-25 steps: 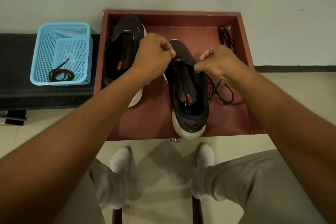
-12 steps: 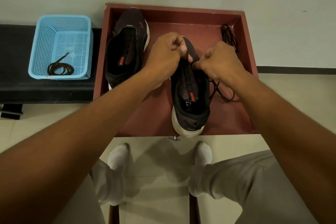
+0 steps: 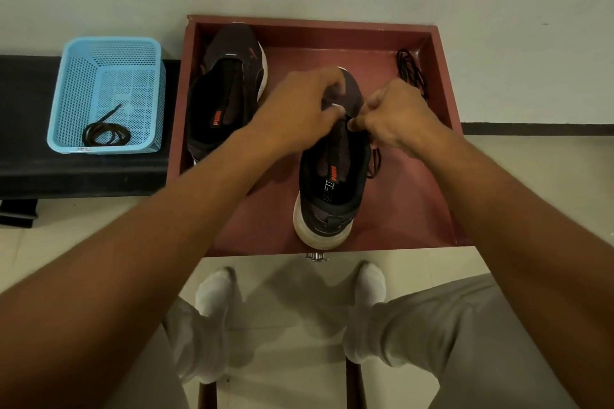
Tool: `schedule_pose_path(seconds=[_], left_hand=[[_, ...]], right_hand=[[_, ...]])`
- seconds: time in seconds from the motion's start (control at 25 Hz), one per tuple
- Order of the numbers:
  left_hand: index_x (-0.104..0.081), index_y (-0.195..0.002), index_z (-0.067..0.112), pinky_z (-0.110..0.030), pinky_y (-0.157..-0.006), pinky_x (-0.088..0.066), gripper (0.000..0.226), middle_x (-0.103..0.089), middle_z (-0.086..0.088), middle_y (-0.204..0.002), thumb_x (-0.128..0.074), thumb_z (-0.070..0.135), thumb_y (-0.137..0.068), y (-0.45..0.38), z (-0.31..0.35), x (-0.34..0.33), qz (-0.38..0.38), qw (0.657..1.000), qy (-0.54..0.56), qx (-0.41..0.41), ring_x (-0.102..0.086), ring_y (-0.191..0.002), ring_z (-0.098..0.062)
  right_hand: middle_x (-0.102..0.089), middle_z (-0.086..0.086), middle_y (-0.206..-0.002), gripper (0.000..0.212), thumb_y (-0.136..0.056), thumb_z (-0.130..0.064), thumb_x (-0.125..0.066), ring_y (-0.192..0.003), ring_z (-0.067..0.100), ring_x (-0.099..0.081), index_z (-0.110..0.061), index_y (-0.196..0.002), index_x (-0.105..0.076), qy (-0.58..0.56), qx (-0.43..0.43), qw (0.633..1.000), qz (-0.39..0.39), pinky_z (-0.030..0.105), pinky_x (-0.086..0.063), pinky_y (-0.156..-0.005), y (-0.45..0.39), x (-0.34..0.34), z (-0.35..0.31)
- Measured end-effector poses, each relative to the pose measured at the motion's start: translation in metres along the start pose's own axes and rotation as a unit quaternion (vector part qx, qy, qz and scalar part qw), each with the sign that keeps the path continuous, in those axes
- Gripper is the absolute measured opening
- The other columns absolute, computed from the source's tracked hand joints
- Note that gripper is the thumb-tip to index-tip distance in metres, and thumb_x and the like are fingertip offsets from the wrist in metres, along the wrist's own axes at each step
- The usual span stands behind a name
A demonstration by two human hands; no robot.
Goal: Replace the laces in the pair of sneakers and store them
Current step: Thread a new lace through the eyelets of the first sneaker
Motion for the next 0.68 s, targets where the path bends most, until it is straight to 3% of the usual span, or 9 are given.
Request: schedule_pose_path(seconds=[0.12, 0.32, 0.56, 0.68], left_hand=[[-0.078, -0.1, 0.022, -0.043, -0.083, -0.058, 0.017, -0.074, -0.003, -0.102, -0.076, 0.03, -0.086, -0.001, 0.004, -0.017, -0.026, 0.993, -0.114, 0.016, -0.069, -0.09, -0.026], [-0.072, -0.094, 0.01, -0.039, -0.068, -0.053, 0.007, -0.065, -0.008, -0.089, -0.069, 0.013, -0.088, -0.007, 0.01, -0.023, 0.013, 0.982, -0.181, 0.058, -0.058, -0.073, -0.027], [-0.078, -0.084, 0.008, -0.04, -0.08, -0.059, 0.01, -0.074, -0.011, -0.088, -0.068, 0.01, -0.088, -0.014, -0.019, -0.001, 0.036, 0.992, -0.026, 0.114, -0.071, -0.084, -0.028], [-0.078, -0.084, 0.004, -0.027, -0.071, -0.056, 0.012, -0.074, -0.011, -0.083, -0.066, 0.007, -0.088, -0.009, -0.027, 0.028, 0.067, 0.989, 0.029, 0.128, -0.068, -0.075, -0.018]], right_hand=[[-0.075, 0.008, -0.077, 0.009, -0.086, -0.017, -0.083, -0.046, 0.009, -0.062, -0.011, -0.084, -0.077, 0.006, 0.008, 1.0, -0.008, 0.023, -0.052, -0.052, -0.001, -0.002, -0.001], [-0.076, 0.013, -0.082, 0.009, -0.088, -0.016, -0.081, -0.047, 0.012, -0.061, -0.008, -0.091, -0.078, 0.006, 0.01, 1.0, -0.019, 0.024, -0.056, -0.054, -0.003, -0.005, -0.001], [-0.072, 0.01, -0.074, 0.014, -0.087, -0.015, -0.082, -0.05, 0.015, -0.062, -0.003, -0.091, -0.077, -0.003, 0.001, 1.0, -0.018, 0.027, -0.058, -0.057, -0.004, -0.006, 0.001], [-0.077, 0.016, -0.085, 0.016, -0.086, -0.017, -0.083, -0.062, 0.021, -0.067, -0.003, -0.091, -0.078, -0.006, -0.005, 1.0, -0.026, 0.037, -0.064, -0.074, -0.006, -0.007, 0.002]])
Point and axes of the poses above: each hand's wrist, its own y-axis away from the middle knuckle, its own x-axis out of the back of the hand, z = x × y, the point moved 9 cm from there along -y, towards the middle knuckle
